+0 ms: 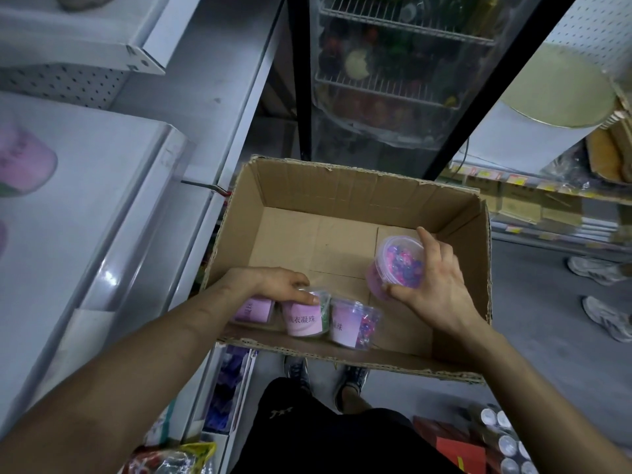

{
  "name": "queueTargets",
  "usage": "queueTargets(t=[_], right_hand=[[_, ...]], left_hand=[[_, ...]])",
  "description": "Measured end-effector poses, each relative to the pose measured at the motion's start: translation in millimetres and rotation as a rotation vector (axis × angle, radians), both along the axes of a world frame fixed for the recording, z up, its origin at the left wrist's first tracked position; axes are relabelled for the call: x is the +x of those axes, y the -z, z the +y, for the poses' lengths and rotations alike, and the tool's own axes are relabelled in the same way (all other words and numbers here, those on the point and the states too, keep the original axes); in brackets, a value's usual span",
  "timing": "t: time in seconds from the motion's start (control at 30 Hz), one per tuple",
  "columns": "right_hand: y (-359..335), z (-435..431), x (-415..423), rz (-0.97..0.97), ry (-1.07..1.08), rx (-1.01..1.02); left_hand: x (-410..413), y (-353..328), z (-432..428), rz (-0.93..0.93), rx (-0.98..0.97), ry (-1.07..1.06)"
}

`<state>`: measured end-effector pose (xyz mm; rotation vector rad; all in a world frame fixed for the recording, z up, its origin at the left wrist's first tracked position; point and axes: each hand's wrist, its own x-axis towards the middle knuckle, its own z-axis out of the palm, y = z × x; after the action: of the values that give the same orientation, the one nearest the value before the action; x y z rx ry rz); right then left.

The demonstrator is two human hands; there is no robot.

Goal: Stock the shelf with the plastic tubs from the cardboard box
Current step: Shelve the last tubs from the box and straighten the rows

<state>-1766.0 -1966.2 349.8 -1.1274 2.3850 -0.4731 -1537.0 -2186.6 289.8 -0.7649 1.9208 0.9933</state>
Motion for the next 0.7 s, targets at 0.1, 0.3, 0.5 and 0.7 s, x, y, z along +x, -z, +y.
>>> queueTargets(t=[0.1,0.3,0.5,0.7], right_hand=[[0,3,5,-0.016,0.014,0.003],[1,6,14,-0.042,0.02,-0.012],[0,1,20,-0.054,0.033,-0.047],[-7,1,24,-0.115,0.044,-0.08]], left_hand=[[-6,4,-2,0.021,0.079,-0.037],[-8,8,0,0.047,0.153,-0.049],[-4,9,6,0.135,0.089,0.061],[-1,10,10,0.276,-0.081,0.158]])
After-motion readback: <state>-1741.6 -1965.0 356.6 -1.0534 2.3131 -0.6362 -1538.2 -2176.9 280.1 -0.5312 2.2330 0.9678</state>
